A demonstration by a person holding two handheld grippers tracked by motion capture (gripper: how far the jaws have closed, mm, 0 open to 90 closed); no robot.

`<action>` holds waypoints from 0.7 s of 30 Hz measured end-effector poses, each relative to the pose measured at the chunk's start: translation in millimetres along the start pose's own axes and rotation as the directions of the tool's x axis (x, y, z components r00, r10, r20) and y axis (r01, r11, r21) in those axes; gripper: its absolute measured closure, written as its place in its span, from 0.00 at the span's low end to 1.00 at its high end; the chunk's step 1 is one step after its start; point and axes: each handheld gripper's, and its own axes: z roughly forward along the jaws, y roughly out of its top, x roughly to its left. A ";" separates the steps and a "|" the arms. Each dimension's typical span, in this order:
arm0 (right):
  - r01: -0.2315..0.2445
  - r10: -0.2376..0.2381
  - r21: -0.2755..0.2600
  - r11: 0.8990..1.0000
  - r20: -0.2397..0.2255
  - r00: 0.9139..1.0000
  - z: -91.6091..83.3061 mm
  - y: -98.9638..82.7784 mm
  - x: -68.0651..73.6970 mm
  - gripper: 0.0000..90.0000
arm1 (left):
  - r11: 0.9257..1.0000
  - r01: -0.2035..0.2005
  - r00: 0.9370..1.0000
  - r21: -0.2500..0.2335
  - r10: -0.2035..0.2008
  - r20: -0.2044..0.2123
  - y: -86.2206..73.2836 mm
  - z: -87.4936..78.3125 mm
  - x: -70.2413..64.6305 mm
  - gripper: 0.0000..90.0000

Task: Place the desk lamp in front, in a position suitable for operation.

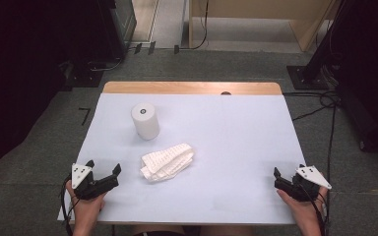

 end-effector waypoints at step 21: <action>0.080 -0.113 -0.203 0.976 -0.159 0.981 -35.8 22.9 57.0 0.38 | 1.000 0.022 1.000 -0.008 -0.021 0.021 -1.2 -1.1 2.2 0.00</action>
